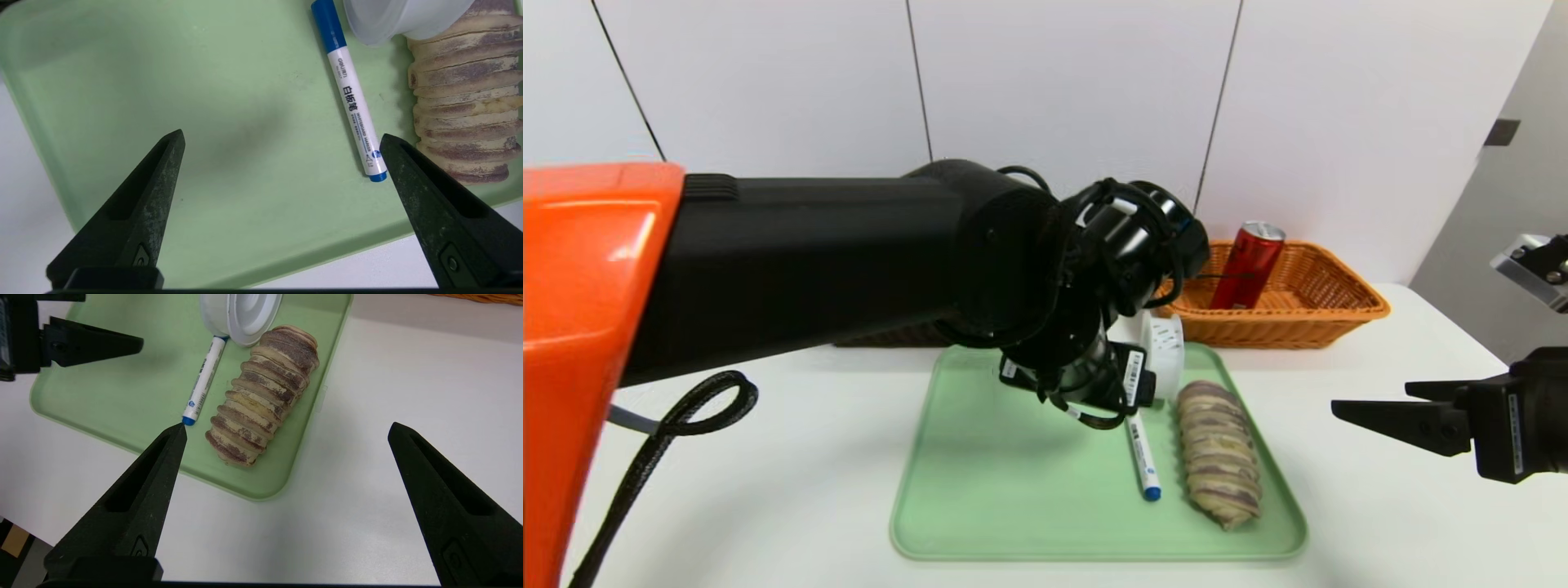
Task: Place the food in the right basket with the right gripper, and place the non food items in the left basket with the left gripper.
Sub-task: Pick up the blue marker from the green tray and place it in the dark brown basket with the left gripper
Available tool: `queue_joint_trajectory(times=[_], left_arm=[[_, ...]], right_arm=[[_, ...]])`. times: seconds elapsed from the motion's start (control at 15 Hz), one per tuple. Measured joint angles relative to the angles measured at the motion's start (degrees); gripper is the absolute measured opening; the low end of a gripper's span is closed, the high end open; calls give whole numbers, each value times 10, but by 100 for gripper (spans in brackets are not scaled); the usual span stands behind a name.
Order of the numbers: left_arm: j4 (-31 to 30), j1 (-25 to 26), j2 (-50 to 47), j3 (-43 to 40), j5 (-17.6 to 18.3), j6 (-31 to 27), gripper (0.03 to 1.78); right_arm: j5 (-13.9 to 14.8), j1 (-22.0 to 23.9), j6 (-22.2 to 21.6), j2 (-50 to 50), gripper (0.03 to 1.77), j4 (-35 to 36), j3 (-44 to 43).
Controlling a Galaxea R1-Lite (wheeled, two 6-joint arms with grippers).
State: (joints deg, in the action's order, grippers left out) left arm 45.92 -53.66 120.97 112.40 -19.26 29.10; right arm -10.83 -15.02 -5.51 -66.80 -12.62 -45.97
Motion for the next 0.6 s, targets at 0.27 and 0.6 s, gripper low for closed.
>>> queue_joint_trajectory(times=[0.27,0.6], left_arm=[[-30,-12,26,5,1,-1,169],[-34,-15,54,5,1,-2,169]], right_arm=[[0,0,0,1,170,0,1],[0,0,0,1,170,-1,4]])
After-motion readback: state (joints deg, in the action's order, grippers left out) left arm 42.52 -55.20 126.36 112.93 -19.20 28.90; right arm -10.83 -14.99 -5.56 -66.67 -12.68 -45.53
